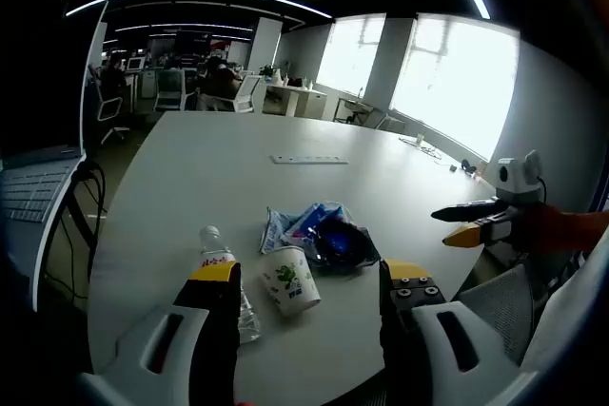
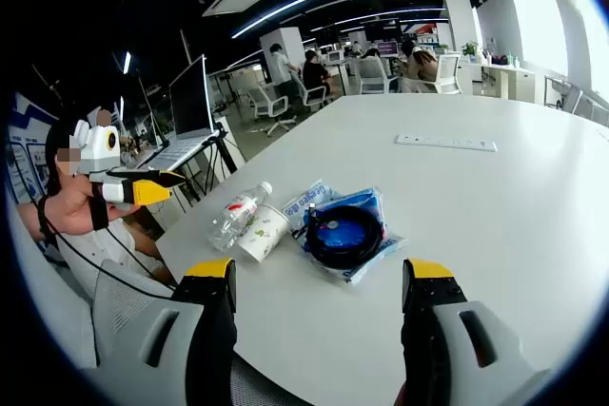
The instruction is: Arrange the tabletop items into an orderly group along one side of the table until the central work area is clear of visible clutter.
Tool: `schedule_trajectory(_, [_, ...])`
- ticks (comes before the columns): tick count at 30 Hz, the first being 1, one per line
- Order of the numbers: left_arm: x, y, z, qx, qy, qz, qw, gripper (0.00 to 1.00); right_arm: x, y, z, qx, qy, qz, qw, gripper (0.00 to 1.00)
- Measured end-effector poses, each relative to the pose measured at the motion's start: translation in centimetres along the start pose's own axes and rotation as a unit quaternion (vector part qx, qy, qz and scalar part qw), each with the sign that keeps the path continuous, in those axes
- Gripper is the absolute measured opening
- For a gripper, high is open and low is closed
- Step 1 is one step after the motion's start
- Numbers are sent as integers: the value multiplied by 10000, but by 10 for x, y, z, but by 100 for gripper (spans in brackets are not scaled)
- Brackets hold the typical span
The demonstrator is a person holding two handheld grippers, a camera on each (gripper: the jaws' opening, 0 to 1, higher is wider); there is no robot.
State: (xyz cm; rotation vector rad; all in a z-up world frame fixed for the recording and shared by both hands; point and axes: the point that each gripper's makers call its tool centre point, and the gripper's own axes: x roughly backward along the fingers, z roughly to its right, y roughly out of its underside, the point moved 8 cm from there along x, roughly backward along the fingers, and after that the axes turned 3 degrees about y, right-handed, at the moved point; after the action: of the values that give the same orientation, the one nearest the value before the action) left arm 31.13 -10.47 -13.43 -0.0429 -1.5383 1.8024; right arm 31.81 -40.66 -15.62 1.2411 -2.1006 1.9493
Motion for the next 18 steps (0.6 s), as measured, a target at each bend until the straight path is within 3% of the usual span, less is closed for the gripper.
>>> schedule_trajectory(18, [1, 2, -1, 8, -7, 6, 10000, 59, 1, 1, -2, -10, -3, 3, 10000, 70])
